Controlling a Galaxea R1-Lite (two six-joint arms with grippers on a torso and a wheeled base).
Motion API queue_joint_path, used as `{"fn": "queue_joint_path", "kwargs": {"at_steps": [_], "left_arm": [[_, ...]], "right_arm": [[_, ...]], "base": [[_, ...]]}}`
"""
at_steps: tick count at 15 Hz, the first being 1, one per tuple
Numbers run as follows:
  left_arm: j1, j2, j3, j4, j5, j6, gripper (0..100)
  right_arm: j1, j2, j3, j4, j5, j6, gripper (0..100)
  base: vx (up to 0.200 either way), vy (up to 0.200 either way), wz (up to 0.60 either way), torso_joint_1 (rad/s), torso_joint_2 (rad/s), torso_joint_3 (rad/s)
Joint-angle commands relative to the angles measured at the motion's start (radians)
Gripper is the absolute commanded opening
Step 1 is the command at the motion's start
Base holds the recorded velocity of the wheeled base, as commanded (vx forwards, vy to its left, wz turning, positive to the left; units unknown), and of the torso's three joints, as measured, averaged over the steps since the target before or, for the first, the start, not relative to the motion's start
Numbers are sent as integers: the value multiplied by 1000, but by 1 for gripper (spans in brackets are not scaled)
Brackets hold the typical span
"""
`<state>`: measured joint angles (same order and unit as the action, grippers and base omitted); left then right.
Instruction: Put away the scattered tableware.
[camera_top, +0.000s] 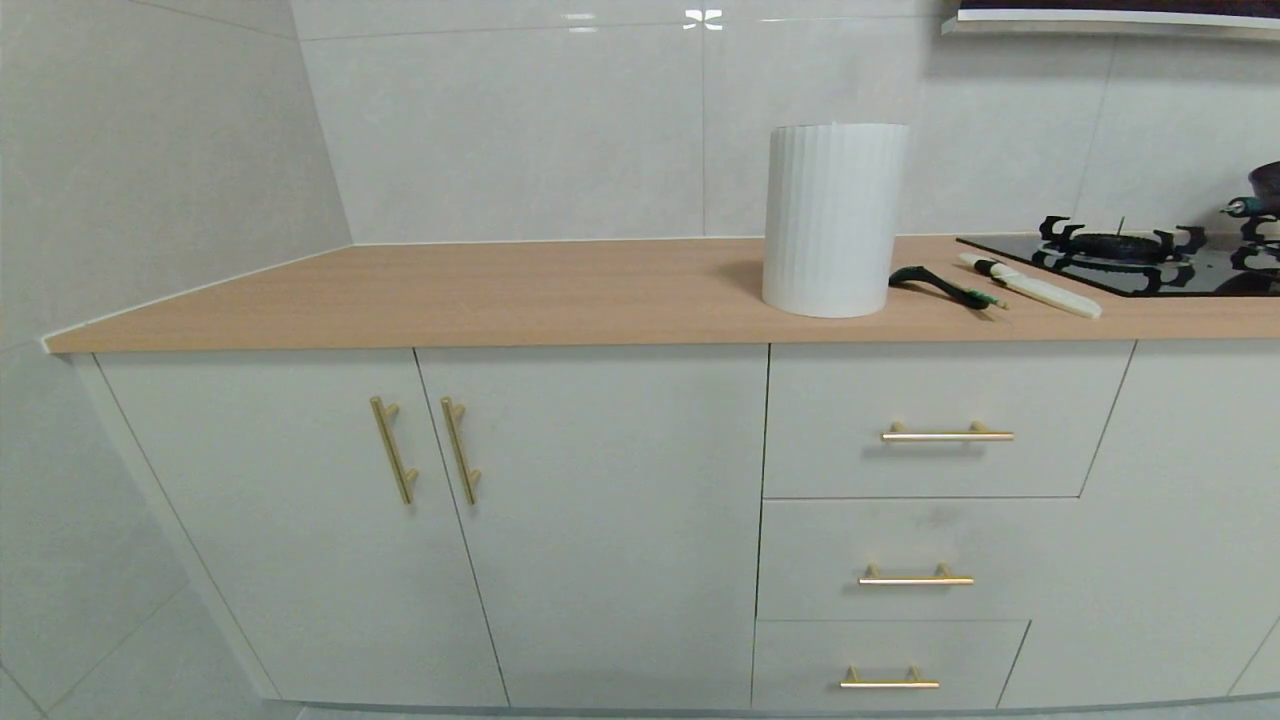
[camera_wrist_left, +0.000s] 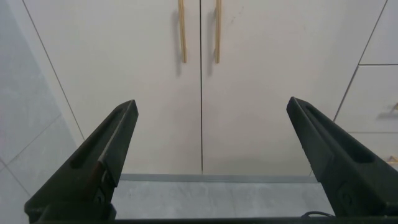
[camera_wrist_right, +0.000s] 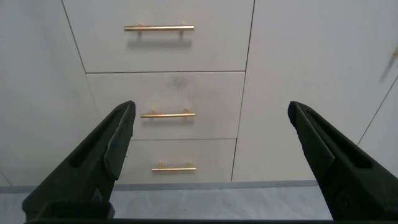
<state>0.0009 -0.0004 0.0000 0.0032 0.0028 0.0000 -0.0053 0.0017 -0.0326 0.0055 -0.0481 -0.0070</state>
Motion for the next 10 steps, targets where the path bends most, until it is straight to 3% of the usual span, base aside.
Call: {"fn": "queue_joint_path", "kwargs": {"at_steps": [1,4,6,8,10], "left_arm": [[1,0,0,0,0,0,100],[1,0,0,0,0,0,100],[1,0,0,0,0,0,100],[1,0,0,0,0,0,100],[1,0,0,0,0,0,100]], "right_arm": [[18,43,-106,-9,5,45,100],[97,304,-196,24,102,33,100],[120,472,-227,19,106,30,100],[159,844,-322,21,102,19,100],[157,1067,-385,16,91,21,100]], "base": [[0,0,0,0,0,0],[0,0,0,0,0,0],[0,0,0,0,0,0],[0,0,0,0,0,0],[0,0,0,0,0,0]]}}
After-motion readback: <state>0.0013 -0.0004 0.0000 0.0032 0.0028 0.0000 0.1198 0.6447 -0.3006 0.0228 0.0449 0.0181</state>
